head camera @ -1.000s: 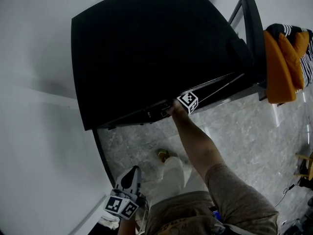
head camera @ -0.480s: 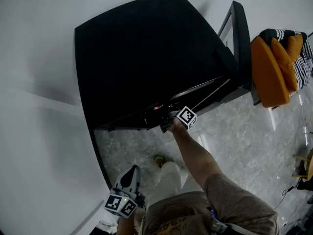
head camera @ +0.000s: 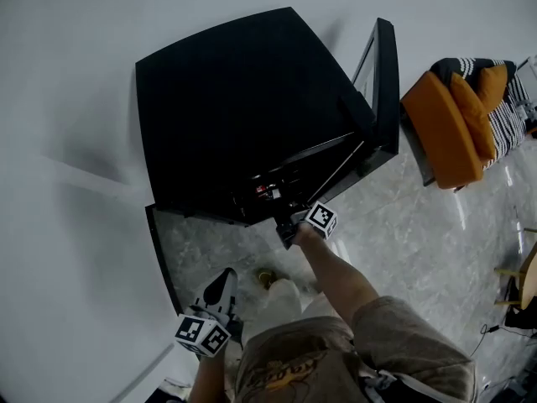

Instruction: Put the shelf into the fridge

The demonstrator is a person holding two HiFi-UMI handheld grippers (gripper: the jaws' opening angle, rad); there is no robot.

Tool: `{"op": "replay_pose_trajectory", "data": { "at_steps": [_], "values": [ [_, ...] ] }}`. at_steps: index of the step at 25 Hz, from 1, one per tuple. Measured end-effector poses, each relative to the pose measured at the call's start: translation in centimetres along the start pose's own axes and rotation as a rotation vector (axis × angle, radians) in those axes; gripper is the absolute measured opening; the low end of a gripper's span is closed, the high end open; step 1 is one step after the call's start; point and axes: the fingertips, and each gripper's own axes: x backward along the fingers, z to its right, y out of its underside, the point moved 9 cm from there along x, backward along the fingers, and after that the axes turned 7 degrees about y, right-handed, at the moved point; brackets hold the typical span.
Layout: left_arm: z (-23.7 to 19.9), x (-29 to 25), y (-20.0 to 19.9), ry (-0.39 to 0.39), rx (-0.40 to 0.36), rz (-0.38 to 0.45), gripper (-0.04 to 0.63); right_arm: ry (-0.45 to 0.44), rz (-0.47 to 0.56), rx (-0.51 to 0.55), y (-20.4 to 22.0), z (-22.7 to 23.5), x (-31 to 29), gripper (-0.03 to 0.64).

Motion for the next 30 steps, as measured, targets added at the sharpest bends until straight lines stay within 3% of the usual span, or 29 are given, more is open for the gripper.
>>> {"op": "replay_pose_trajectory", "data": {
  "at_steps": [8, 12, 17, 25, 30],
  "values": [
    [2.3, -1.9, -2.0, 0.088, 0.045, -0.02, 0.005, -0.022, -0.233, 0.157, 0.6, -6.1, 4.3, 0.021],
    [4.4, -3.3, -3.7, 0.149, 0.036, -0.034, 0.005, -0.111, -0.271, 0.256, -1.2, -10.5, 6.7, 0.021],
    [6.8, -4.2, -5.3, 0.22, 0.0, -0.062, 0.005, -0.243, -0.37, 0.364, 0.2, -16.8, 10.8, 0.021],
    [9.6, -5.3, -6.6, 0.284, -0.077, -0.09, 0.005, -0.362, -0.46, 0.799, 1.5, -23.8, 16.6, 0.021],
    [11.2, -5.1, -6.9, 0.316, -0.116, -0.093, 0.005, -0.45, -0.515, 0.984, 2.5, -27.1, 20.7, 0.021]
  ]
}}
